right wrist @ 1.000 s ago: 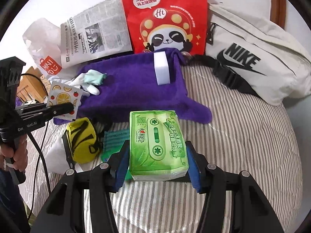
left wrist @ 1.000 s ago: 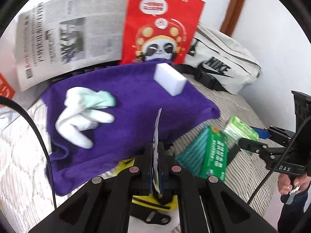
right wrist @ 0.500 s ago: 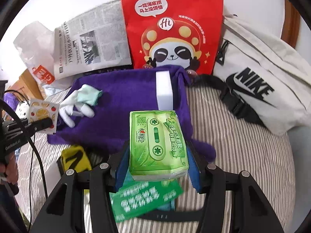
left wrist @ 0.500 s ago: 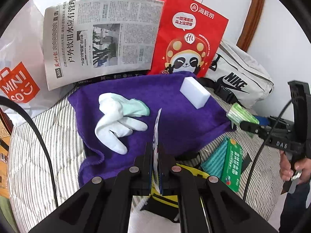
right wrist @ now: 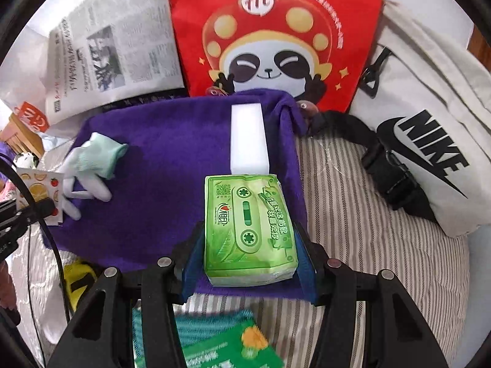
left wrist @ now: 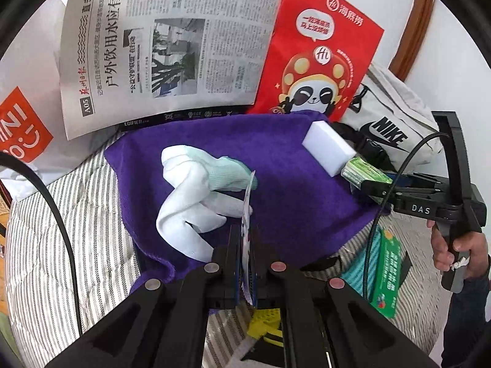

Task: Organize soft objects
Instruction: 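Carry the tissue pack and snack packet toward the purple towel with both grippers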

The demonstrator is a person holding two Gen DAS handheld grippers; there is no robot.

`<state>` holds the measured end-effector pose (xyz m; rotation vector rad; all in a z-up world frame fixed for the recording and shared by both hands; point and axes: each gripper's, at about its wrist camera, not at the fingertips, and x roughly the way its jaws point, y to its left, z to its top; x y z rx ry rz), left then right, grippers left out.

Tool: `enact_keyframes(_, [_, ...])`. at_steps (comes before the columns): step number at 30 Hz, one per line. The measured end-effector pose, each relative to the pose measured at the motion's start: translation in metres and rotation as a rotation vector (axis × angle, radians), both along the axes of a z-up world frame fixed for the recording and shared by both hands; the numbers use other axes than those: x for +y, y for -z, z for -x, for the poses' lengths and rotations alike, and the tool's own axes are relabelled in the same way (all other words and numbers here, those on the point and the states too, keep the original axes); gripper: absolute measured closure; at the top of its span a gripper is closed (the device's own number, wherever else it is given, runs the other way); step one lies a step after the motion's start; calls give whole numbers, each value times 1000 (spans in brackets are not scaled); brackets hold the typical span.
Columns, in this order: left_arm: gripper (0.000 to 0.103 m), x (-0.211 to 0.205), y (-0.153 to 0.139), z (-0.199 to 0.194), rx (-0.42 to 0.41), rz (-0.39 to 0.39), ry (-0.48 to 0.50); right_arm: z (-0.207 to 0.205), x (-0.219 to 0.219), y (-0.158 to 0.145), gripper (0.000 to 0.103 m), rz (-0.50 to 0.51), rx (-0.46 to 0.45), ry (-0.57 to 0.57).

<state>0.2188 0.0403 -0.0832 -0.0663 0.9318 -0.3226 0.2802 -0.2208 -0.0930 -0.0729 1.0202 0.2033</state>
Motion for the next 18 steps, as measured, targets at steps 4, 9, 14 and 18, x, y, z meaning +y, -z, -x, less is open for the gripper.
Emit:
enact_keyframes(4, [98, 5, 4, -6, 8, 1, -6, -9, 3, 13, 50, 10, 26, -6])
enact_keyframes(9, [98, 5, 5, -11, 14, -3, -1, -14, 5, 20, 50, 24, 32, -18])
enact_keyframes(14, [98, 4, 6, -13, 19, -6, 6, -14, 11, 22, 51, 47, 41, -39])
enact_keyframes(18, [98, 3, 8, -13, 20, -8, 11, -14, 15, 26, 51, 41, 55, -51])
